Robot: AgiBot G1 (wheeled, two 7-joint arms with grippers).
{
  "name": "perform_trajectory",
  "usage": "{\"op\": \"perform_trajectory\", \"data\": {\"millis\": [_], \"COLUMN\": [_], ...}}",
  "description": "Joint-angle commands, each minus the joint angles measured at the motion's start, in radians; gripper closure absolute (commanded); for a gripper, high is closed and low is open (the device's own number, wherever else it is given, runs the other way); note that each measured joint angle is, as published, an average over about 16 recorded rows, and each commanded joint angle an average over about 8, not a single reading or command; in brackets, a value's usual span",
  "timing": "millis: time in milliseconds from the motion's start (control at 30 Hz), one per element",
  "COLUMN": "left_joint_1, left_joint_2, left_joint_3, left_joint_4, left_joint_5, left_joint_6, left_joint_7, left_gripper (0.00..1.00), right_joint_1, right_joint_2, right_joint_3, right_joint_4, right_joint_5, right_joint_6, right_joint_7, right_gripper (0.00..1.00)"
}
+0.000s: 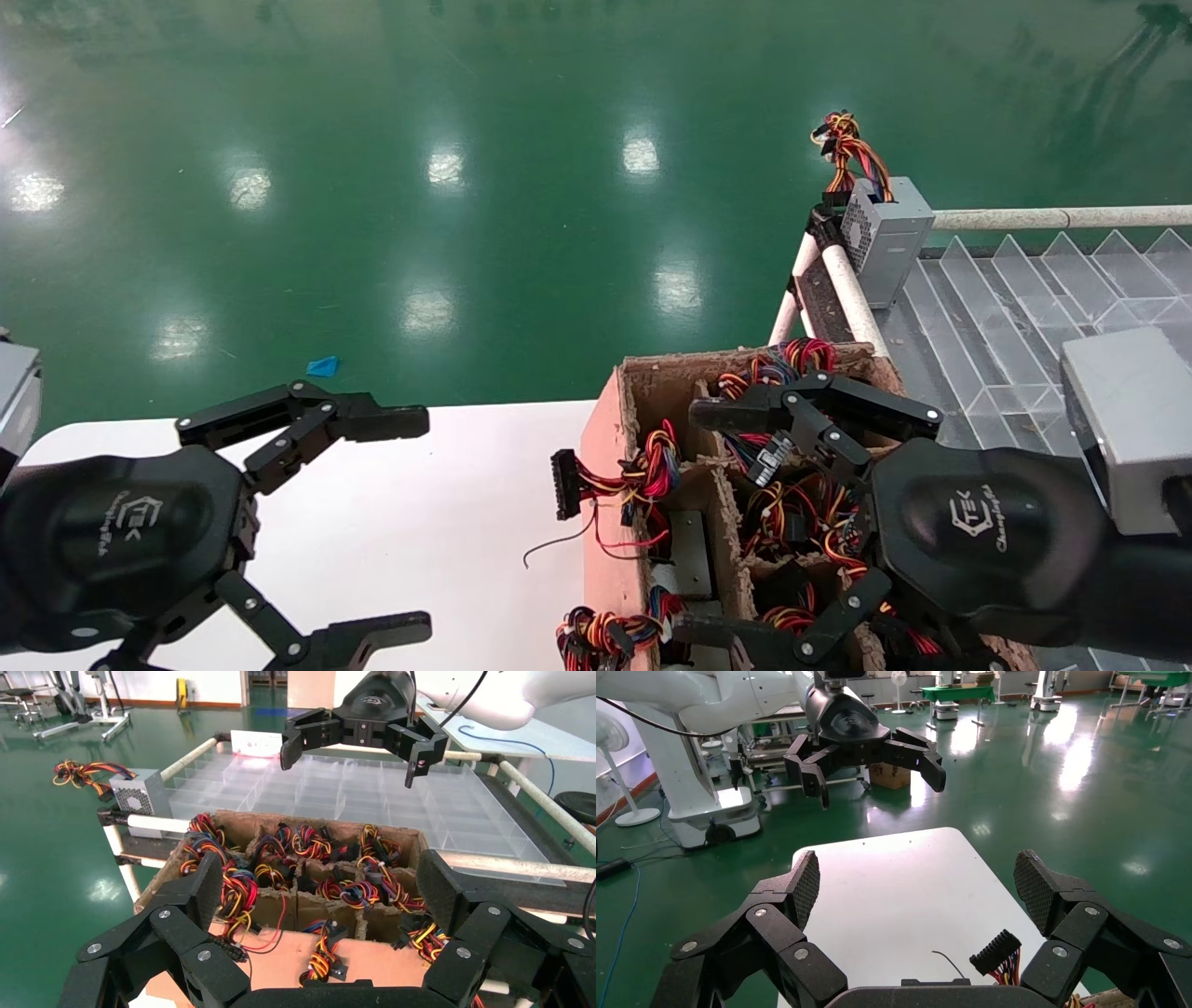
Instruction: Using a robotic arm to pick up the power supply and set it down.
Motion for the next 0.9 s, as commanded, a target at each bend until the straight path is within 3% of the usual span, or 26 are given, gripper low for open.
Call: {"op": "perform_trajectory", "data": {"millis": [33, 400, 667, 900], "left_joint_1": [0.000, 0.000, 0.000, 0.000], "left_joint_2": [0.000, 0.000, 0.000, 0.000], "left_joint_3": [0.000, 0.000, 0.000, 0.000], "left_joint_4": [0.000, 0.000, 0.000, 0.000], "left_joint_5": [0.000, 0.000, 0.000, 0.000], "left_joint_6": [0.000, 0.000, 0.000, 0.000], "left_joint_7": [0.000, 0.000, 0.000, 0.000], "left_gripper": [0.00, 0.00, 1.00, 1.00], "right_joint_1": [0.000, 0.000, -0.001, -0.014], "right_joint_2": [0.000, 0.000, 0.004, 0.009], "right_joint_3": [0.000, 0.000, -0.002, -0.013], "right_joint_4": [0.000, 0.000, -0.001, -0.051], "right_joint_5": [0.000, 0.000, -0.006, -0.055], "right_joint_6": [0.000, 0.000, 0.000, 0.050], "right_joint_7": [0.000, 0.000, 0.001, 0.007], "right_gripper": [0.00, 0.00, 0.00, 0.00]}}
